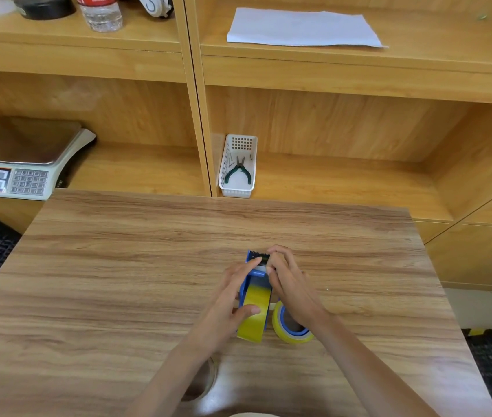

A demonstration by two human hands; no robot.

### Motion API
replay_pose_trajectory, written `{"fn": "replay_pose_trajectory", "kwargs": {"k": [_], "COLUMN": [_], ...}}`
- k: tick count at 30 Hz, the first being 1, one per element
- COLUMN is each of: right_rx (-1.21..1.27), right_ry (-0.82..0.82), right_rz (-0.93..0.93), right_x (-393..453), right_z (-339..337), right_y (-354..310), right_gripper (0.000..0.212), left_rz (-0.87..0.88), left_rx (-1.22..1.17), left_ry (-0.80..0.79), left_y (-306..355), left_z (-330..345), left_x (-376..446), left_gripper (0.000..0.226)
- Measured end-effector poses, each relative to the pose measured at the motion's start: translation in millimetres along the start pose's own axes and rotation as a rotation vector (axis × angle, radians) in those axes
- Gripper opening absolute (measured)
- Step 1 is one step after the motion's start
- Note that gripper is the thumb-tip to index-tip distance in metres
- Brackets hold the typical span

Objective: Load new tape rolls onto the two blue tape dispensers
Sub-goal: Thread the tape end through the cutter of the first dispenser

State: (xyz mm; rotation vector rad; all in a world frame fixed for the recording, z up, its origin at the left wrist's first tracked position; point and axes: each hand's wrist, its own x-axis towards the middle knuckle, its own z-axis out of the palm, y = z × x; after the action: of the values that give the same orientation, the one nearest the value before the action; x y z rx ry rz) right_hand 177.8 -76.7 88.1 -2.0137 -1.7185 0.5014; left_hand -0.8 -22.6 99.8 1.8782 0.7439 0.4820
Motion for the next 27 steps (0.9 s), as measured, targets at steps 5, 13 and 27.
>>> {"fn": "replay_pose_trajectory", "kwargs": {"k": [5,13,27], "right_rx": [0.086,0.165,-0.052], "right_ry": [0.002,0.045,0.036], "right_rz": [0.063,0.177,0.137], "right_x": [0.3,3.5,0.0], "right_z": [1.5,8.5,8.0], "right_y": [3.4,7.4,-0.6], "right_gripper": [0.021,0.023,0.032], "left_rz": [-0.006,-0.015,-0.122], "left_rx": [0.043,0.079,0.069], "left_ry": [-0.070,-0.173,-0.090], "left_y": [-2.9,-4.3,1.0], "left_z": [-2.4,-3.7,-1.9], "left_x": [2.5,2.4,5.8], "left_gripper": [0.084,0.089,0.088]}}
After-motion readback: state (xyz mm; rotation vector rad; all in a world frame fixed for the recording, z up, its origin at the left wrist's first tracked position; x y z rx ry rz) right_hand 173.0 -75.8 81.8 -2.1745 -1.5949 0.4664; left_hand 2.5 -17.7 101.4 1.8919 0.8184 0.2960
